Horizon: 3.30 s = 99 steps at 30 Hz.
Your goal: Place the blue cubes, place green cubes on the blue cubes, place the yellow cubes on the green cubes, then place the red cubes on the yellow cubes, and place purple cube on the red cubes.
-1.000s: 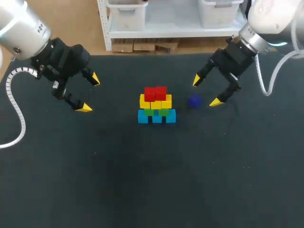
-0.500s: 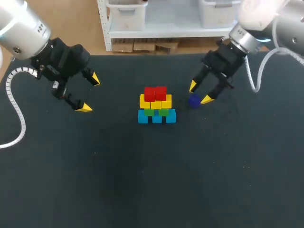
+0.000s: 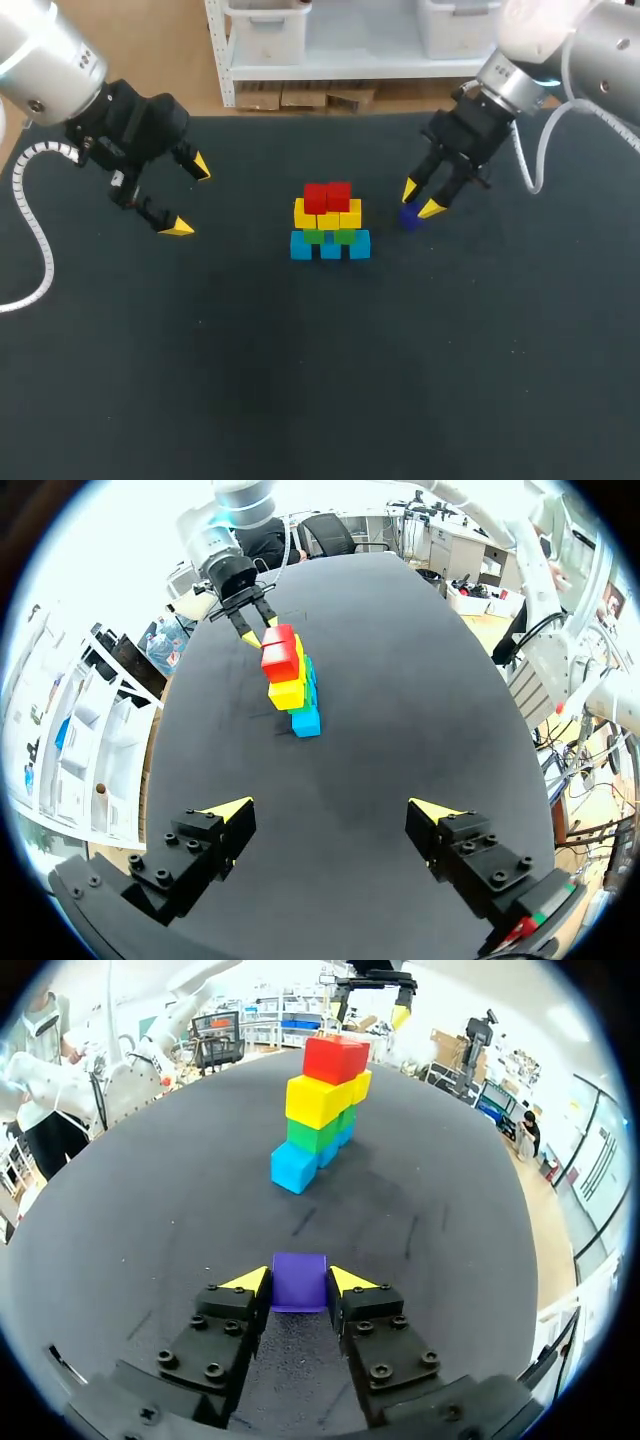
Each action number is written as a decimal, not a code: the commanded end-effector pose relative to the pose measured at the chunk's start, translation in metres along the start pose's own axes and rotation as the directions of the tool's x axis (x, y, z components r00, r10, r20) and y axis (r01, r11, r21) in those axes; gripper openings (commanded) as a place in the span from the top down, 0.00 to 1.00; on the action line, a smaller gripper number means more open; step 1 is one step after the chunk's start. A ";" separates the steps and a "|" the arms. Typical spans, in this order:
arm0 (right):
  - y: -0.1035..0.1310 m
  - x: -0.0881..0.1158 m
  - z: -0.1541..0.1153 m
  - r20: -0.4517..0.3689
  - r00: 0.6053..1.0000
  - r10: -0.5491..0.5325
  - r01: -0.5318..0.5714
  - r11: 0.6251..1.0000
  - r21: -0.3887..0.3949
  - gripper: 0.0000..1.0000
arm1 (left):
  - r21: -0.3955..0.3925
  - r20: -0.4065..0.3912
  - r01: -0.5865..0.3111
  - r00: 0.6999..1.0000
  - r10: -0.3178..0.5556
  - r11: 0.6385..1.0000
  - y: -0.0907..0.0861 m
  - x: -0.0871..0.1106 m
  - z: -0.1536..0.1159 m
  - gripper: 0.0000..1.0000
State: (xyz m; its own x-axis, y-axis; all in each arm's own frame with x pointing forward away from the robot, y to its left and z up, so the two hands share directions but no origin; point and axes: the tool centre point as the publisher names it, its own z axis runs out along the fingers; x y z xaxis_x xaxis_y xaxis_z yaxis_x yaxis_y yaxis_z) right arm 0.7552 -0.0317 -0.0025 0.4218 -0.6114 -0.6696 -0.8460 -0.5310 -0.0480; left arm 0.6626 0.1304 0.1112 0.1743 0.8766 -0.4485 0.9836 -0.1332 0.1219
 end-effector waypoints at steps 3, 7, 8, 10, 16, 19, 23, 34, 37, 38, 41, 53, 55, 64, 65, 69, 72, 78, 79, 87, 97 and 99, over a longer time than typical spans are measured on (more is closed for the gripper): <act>0.011 -0.019 -0.015 -0.061 0.994 0.093 -0.090 0.995 0.042 1.00 | -0.001 0.003 -0.003 1.000 0.003 1.000 0.000 0.001 0.000 0.00; 0.014 -0.033 -0.028 -0.165 0.947 0.275 -0.269 0.961 0.058 1.00 | -0.001 0.003 -0.003 1.000 0.003 1.000 0.000 0.001 0.000 0.00; 0.015 -0.037 -0.031 -0.160 0.939 0.304 -0.297 0.952 0.069 1.00 | -0.001 0.003 -0.003 1.000 0.003 1.000 0.000 0.001 0.000 0.00; 0.017 -0.046 -0.038 -0.161 0.919 0.360 -0.348 0.933 0.095 1.00 | -0.001 0.003 -0.003 1.000 0.003 1.000 0.000 0.001 0.000 0.00; 0.022 -0.070 -0.061 -0.118 0.884 0.451 -0.428 0.886 0.181 1.00 | -0.001 0.003 -0.003 1.000 0.003 1.000 0.000 0.001 0.000 0.00; 0.023 -0.079 -0.073 -0.095 0.870 0.484 -0.453 0.861 0.232 1.00 | -0.001 0.003 -0.003 1.000 0.003 1.000 0.000 0.001 0.000 0.00; 0.024 -0.091 -0.090 -0.027 0.861 0.508 -0.473 0.819 0.326 1.00 | -0.001 0.003 -0.003 1.000 0.003 1.000 0.000 0.001 0.000 0.00; 0.025 -0.127 -0.084 0.117 0.867 0.484 -0.477 0.742 0.472 1.00 | -0.001 0.003 -0.003 1.000 0.003 1.000 0.000 0.001 0.000 0.00; 0.025 -0.136 -0.077 0.126 0.865 0.486 -0.480 0.726 0.493 1.00 | -0.001 0.003 -0.003 1.000 0.003 1.000 0.000 0.001 0.000 0.00; 0.024 -0.139 -0.075 0.126 0.865 0.486 -0.479 0.724 0.497 1.00 | -0.001 0.003 -0.003 1.000 0.003 1.000 0.000 0.001 0.000 0.00; 0.023 -0.148 -0.070 0.123 0.868 0.481 -0.468 0.709 0.527 1.00 | -0.001 0.003 -0.003 1.000 0.003 1.000 0.000 0.001 0.000 0.00; 0.010 -0.183 -0.047 0.068 0.893 0.446 -0.410 0.740 0.533 1.00 | -0.001 0.003 -0.003 1.000 0.003 1.000 0.000 0.001 0.000 0.00; 0.007 -0.186 -0.042 0.058 0.894 0.444 -0.405 0.748 0.525 1.00 | -0.001 0.003 -0.003 1.000 0.003 1.000 0.000 0.001 0.000 0.00; -0.005 -0.190 -0.024 0.037 0.895 0.445 -0.401 0.765 0.504 1.00 | -0.001 0.003 -0.003 1.000 0.003 1.000 0.000 0.001 0.000 0.00; -0.006 -0.191 -0.023 0.035 0.895 0.445 -0.401 0.766 0.502 1.00 | -0.001 0.003 -0.003 1.000 0.003 1.000 0.000 0.001 0.000 0.00; -0.010 -0.192 -0.018 0.028 0.896 0.444 -0.399 0.774 0.492 1.00 | -0.001 0.003 -0.003 1.000 0.003 1.000 0.000 0.001 0.000 0.00; -0.013 -0.191 -0.015 0.025 0.895 0.445 -0.400 0.777 0.486 1.00 | -0.001 0.003 -0.003 1.000 0.003 1.000 0.000 0.001 0.000 0.00; -0.019 -0.191 -0.010 0.023 0.894 0.448 -0.403 0.780 0.478 1.00 | -0.001 0.003 -0.003 1.000 0.003 1.000 0.000 0.001 0.000 0.00; -0.020 -0.191 -0.009 0.023 0.894 0.448 -0.403 0.780 0.478 1.00 | -0.001 0.003 -0.003 1.000 0.003 1.000 0.000 0.001 0.000 0.00; -0.026 -0.191 -0.005 0.017 0.892 0.452 -0.406 0.783 0.472 1.00 | -0.001 0.003 -0.003 1.000 0.003 1.000 0.000 0.001 0.000 0.00; -0.029 -0.189 0.001 0.008 0.891 0.455 -0.407 0.790 0.459 1.00 | -0.001 0.003 -0.003 1.000 0.003 1.000 0.000 0.001 0.000 0.00; -0.029 -0.189 0.000 0.007 0.890 0.456 -0.408 0.789 0.458 1.00 | -0.001 0.003 -0.003 1.000 0.003 1.000 0.000 0.001 0.000 0.00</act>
State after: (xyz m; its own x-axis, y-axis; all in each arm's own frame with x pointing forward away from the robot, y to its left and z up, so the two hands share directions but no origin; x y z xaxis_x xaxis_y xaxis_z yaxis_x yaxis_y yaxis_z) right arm 0.6974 0.0984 0.1252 -0.0119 -0.7811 -0.6243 -0.9890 0.1012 -0.1077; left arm 0.6626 0.1304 0.1112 0.1743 0.8766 -0.4485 0.9836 -0.1332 0.1220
